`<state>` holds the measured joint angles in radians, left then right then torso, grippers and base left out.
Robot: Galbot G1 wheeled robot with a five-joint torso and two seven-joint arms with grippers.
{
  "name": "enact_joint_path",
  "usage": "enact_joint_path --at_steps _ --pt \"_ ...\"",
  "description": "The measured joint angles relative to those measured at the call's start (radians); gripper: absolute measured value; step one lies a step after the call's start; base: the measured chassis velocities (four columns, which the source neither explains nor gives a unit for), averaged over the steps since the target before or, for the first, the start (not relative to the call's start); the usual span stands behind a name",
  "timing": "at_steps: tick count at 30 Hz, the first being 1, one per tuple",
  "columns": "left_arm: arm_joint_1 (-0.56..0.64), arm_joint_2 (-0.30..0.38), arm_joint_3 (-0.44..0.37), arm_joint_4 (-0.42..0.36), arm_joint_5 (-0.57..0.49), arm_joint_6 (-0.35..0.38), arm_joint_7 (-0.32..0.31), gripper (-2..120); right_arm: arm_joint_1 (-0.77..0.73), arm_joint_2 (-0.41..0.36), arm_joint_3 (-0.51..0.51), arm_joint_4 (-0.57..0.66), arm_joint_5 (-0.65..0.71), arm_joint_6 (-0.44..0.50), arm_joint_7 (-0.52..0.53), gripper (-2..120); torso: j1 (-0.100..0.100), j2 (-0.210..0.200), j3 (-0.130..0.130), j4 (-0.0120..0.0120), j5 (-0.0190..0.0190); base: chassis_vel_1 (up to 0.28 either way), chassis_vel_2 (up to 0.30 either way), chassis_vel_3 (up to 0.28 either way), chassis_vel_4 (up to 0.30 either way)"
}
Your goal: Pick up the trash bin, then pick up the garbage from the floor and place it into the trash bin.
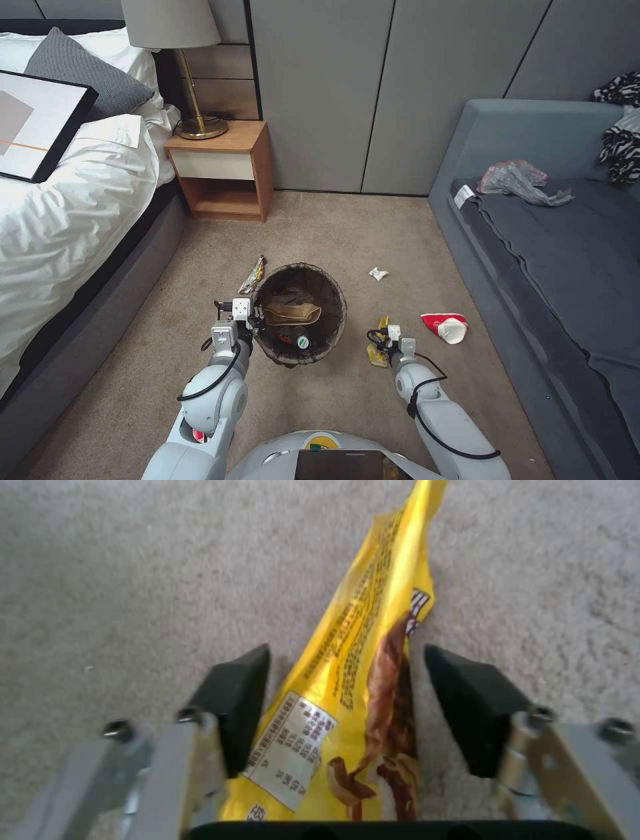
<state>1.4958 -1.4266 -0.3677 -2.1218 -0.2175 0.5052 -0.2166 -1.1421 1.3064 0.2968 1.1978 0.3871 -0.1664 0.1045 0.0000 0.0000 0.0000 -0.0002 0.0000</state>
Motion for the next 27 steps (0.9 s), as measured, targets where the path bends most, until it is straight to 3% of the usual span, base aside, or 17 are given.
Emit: enact_joint_path --at_steps 2,4,11,14,27 --pt "-0.002 0.000 0.001 0.001 0.000 0.000 -0.001 2 -0.006 -0.002 0.005 0.006 -0.005 0.005 -0.001 41 0.000 0.000 0.000 0.0002 0.0001 0.000 0.000 0.000 0.000" --pt "-0.002 0.000 0.001 0.001 0.000 0.000 -0.001 2 -0.006 -0.002 0.005 0.006 -0.007 0.006 -0.001 39 0.000 0.000 0.000 0.0002 0.0001 0.000 0.000 0.000 0.000" --pt "-0.002 0.001 0.002 0.000 -0.001 0.000 -0.001 2 -0.005 -0.002 0.010 0.002 -0.023 0.020 -0.002 8 0.000 0.000 0.000 0.0002 0.0001 0.000 0.000 0.000 0.000" --pt "-0.002 0.002 0.002 0.000 -0.001 0.000 -0.001 2 -0.004 -0.003 0.010 0.001 -0.026 0.024 -0.003 0 0.000 0.000 0.000 0.0002 0.0001 0.000 0.000 0.000 0.000" --pt "-0.005 0.002 0.006 0.000 -0.001 0.001 -0.001 2 -0.004 -0.008 0.011 0.001 -0.033 0.047 -0.007 0 0.000 0.000 0.000 0.0002 0.0000 0.000 0.000 0.000 0.000"
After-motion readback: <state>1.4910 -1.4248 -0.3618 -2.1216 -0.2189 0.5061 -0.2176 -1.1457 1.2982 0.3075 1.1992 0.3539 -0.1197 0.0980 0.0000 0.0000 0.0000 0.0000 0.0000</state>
